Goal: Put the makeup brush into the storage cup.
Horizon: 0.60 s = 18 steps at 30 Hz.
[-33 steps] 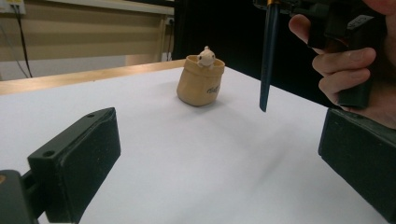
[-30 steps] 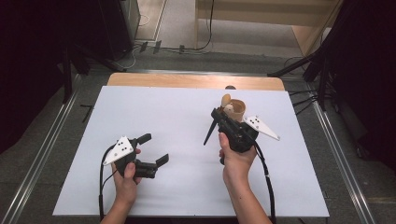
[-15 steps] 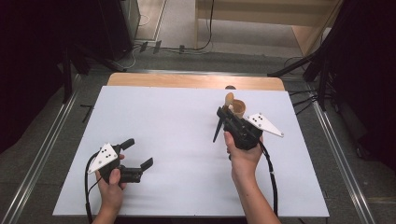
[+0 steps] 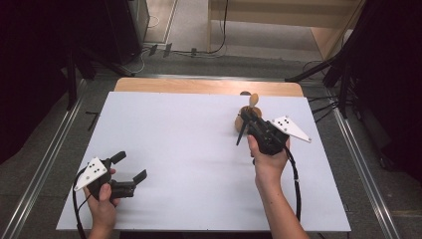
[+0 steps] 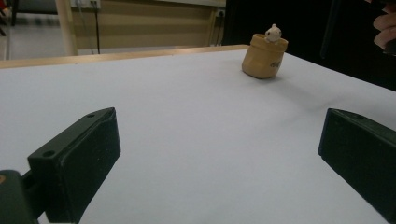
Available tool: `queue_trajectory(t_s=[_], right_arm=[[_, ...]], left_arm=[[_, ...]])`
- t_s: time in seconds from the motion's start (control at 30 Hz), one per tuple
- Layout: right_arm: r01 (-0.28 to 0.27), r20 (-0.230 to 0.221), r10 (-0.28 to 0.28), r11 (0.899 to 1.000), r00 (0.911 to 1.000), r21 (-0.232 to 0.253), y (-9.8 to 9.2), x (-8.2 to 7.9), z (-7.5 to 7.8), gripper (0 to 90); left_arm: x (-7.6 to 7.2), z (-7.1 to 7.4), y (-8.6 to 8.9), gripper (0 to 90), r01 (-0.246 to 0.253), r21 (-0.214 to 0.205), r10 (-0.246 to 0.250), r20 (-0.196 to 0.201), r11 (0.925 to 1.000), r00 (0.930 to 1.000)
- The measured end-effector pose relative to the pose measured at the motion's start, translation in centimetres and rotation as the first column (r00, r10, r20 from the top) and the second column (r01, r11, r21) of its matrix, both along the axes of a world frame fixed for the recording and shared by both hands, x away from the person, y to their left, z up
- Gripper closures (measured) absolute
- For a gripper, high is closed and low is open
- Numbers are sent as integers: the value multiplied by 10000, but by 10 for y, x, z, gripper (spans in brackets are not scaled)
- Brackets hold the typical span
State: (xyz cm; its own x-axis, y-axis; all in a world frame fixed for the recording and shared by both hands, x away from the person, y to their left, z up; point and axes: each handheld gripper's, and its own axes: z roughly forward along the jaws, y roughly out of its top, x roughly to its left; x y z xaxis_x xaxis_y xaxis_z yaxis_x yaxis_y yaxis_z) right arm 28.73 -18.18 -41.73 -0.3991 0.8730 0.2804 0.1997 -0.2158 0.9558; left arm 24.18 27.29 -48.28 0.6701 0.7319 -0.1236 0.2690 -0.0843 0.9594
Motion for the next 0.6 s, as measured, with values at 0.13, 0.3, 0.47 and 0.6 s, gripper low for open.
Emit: queue_trajectory(t_s=[0.13,0.3,0.47,0.6], right_arm=[[95,136,-95,9999,9999,-64,-5,2,2,792],[245,269,-242,9997,9993,-87,-11,5,4,792],[399,404,-393,9991,9984,-125,-19,8,7,792],[550,449,-543,9984,9975,-155,-24,10,10,792]], left_arm=[[-1,-1,8,0,-134,129,134,-11,9998,9999],[-3,-2,18,0,-307,165,307,-33,9994,9995],[-5,-1,25,0,-422,90,422,10,9991,9991],[-6,-1,30,0,-524,59,524,26,9986,9986]])
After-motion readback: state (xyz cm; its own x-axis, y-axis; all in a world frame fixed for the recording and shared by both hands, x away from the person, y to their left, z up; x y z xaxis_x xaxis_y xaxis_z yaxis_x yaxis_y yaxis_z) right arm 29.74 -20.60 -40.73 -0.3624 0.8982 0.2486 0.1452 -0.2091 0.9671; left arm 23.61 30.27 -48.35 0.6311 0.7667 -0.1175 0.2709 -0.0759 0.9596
